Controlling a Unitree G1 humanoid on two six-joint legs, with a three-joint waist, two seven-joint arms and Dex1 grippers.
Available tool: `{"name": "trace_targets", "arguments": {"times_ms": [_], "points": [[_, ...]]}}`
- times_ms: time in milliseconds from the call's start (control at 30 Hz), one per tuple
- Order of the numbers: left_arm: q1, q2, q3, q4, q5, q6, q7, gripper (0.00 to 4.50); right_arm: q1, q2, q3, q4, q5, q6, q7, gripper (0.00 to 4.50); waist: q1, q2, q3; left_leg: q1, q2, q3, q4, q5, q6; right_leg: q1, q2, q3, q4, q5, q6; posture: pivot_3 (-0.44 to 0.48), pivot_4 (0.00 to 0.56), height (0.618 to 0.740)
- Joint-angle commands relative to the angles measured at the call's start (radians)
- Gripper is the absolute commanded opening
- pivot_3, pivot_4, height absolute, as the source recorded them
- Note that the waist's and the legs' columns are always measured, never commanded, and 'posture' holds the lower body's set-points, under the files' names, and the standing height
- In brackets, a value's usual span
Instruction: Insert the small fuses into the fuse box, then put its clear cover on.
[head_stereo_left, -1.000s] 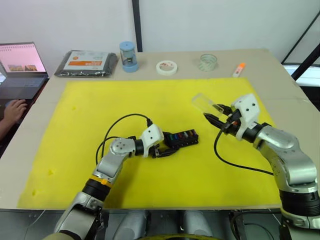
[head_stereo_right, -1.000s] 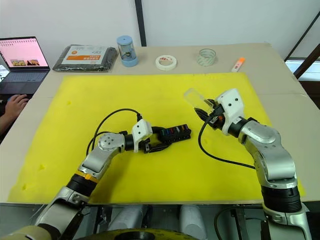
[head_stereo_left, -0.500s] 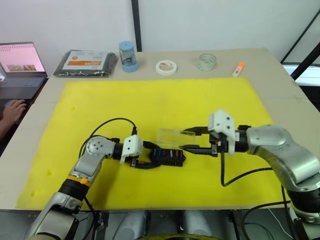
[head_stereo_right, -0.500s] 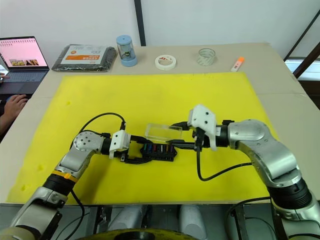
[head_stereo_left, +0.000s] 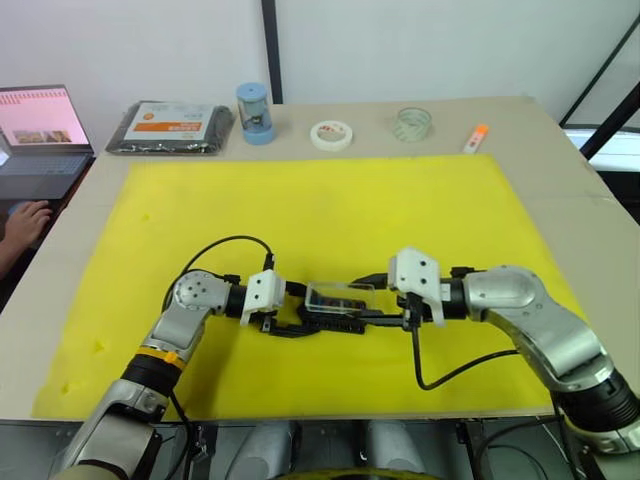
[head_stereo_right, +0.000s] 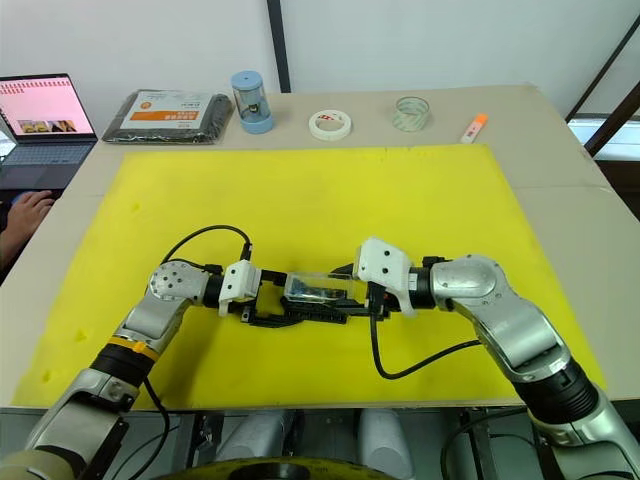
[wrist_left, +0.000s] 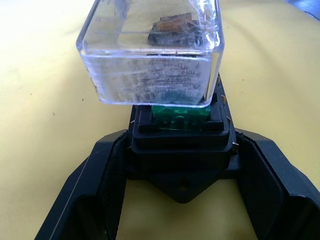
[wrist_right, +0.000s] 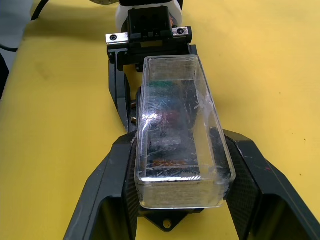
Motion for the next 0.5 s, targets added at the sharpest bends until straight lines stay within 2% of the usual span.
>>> {"name": "trace_targets", "arguments": {"times_ms": [33,500], "points": [[-0.001,0.002,0.005,-0.007,0.006,0.005,0.003,2.74,0.005,0.011,0.008,-0.016,-0.010,-0.002,-0.008,1.89,0.000,0.000,0.000,0.000,0.000,0.000,0.000,0.000,0.000,0.000,0.000,0.000,0.000,0.000,0.000,0.000,0.150,0.740],[-0.010,0.013,0.009,-0.010,0.005,0.016,-0.004,2.74,0.012,0.047,0.016,0.007,-0.001,0.027,-0.013,1.89,0.000,0.000,0.000,0.000,0.000,0.000,0.000,0.000,0.000,0.000,0.000,0.000,0.000,0.000,0.000,0.000,0.150,0.740]]}}
